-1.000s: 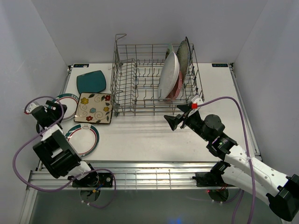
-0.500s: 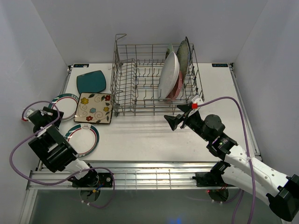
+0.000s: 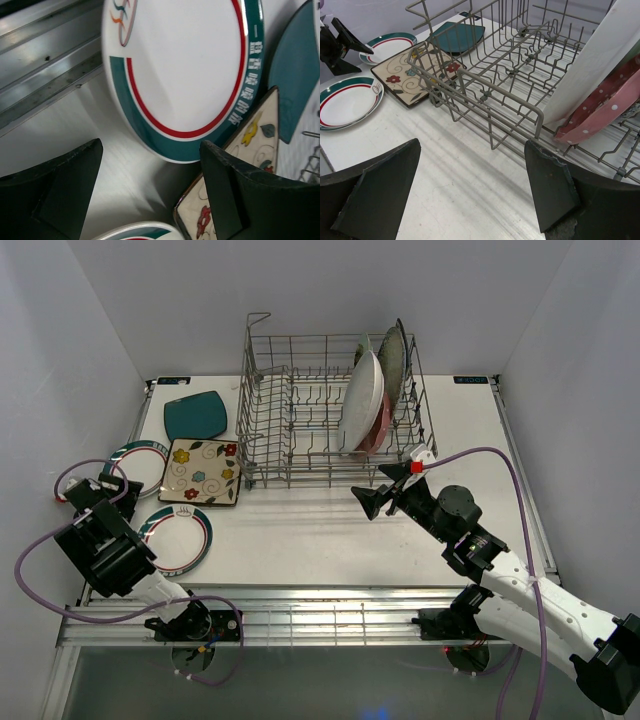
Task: Load the plates into the dish rack
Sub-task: Pick up the plate from the corner of the board.
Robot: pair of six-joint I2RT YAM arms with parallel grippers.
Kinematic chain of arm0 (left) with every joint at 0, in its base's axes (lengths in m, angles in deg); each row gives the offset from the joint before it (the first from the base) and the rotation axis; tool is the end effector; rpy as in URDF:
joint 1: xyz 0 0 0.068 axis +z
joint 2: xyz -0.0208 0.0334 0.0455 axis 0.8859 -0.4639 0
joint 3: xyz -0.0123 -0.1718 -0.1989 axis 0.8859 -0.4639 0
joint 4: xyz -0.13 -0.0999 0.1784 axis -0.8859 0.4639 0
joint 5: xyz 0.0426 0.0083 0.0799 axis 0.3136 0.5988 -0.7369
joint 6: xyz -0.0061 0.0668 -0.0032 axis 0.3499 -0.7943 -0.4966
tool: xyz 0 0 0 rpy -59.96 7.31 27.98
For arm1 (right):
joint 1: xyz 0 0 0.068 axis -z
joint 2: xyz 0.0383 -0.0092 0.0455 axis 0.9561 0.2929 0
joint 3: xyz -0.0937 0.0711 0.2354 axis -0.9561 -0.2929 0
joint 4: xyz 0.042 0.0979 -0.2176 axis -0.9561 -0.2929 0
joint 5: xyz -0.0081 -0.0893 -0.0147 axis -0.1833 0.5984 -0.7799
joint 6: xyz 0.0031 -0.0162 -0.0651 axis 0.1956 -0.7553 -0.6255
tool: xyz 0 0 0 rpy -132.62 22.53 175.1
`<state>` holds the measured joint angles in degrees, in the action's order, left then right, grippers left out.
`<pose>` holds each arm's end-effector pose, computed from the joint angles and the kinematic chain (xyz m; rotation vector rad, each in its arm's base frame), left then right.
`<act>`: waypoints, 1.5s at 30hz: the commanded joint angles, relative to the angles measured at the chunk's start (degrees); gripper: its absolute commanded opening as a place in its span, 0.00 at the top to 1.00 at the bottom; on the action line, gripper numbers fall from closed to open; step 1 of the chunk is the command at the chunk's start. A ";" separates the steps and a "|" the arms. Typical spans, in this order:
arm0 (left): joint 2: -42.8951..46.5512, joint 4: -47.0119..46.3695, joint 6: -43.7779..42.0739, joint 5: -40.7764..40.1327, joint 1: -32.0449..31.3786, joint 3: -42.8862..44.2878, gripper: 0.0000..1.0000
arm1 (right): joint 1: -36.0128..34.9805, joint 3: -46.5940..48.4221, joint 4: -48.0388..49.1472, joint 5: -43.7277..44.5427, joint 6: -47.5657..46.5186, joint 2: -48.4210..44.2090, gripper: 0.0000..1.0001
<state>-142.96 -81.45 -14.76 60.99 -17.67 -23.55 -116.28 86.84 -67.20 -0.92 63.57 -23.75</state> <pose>0.2283 0.2023 0.1443 -1.3344 1.8528 -0.2795 0.1441 0.1347 0.3012 -0.4919 1.4436 0.6583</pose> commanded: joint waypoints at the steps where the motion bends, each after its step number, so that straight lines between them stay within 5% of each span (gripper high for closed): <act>1: -1.66 -1.77 1.29 3.53 0.31 1.71 0.10 | -0.20 0.47 2.11 -0.51 0.54 -0.77 0.10; 45: -7.02 -9.33 6.74 6.17 1.10 -0.13 0.41 | -0.20 -0.05 2.29 -2.62 0.54 -2.08 0.10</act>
<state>-149.93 -90.35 -8.75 66.32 -17.19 -23.33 -116.28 86.66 -67.20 -2.65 63.57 -24.91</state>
